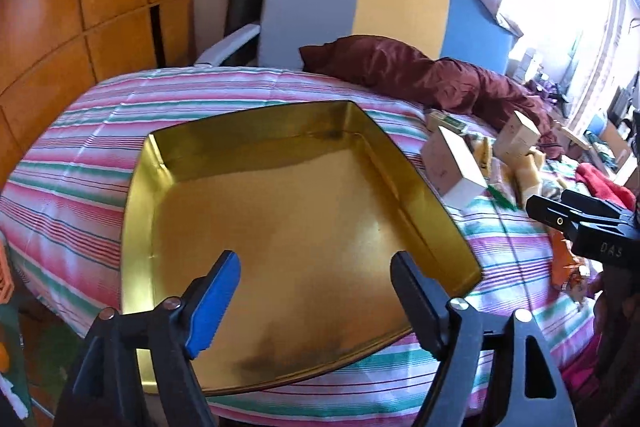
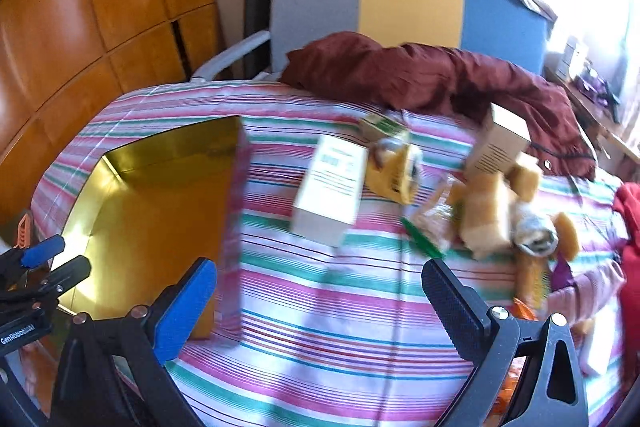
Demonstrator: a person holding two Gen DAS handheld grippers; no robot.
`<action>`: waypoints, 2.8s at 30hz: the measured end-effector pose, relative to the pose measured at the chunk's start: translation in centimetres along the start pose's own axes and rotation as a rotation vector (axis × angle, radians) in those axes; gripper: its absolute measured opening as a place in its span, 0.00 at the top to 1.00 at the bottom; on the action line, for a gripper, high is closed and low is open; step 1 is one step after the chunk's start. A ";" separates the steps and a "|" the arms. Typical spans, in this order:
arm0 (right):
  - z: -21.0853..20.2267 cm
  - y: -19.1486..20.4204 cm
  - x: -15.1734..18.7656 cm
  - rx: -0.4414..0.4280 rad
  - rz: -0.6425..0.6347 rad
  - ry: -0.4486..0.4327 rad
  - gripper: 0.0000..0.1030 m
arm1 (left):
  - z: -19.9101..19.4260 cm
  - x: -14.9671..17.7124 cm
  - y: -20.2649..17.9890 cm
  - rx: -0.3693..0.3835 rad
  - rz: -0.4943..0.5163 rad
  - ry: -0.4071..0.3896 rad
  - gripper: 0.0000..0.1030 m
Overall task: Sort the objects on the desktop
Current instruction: 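Grasp the barcoded white box with the left tool while the right tool grasps the plain white box, then carry both white boxes into the gold tray and open both tools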
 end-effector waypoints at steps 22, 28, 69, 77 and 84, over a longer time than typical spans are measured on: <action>0.3 -16.0 0.2 0.097 0.239 0.063 0.06 | 2.7 -3.2 -9.2 0.119 0.155 0.103 0.23; 2.4 -19.1 -2.8 0.140 0.273 0.012 0.05 | 6.0 -4.2 -13.9 0.106 0.266 0.127 0.23; 5.4 -17.2 -8.8 0.206 0.113 -0.046 0.49 | 10.9 -6.4 -18.3 0.106 0.301 0.092 0.52; -0.1 -9.0 -9.7 0.077 0.004 -0.159 0.49 | 5.3 -8.0 -12.3 0.087 0.195 0.011 0.51; -1.1 1.0 -11.5 -0.091 -0.160 -0.177 0.49 | 3.6 -8.7 -3.0 -0.056 0.068 -0.020 0.51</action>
Point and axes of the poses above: each gripper's, at about its wrist camera, not at the fingertips, and z roughly the way its jaws point, y to its left, x to its underside, the point moved 3 cm from there along z, roughly the way its jaws point, and after that the axes turned 12 degrees about -z, right-handed, at the moved point
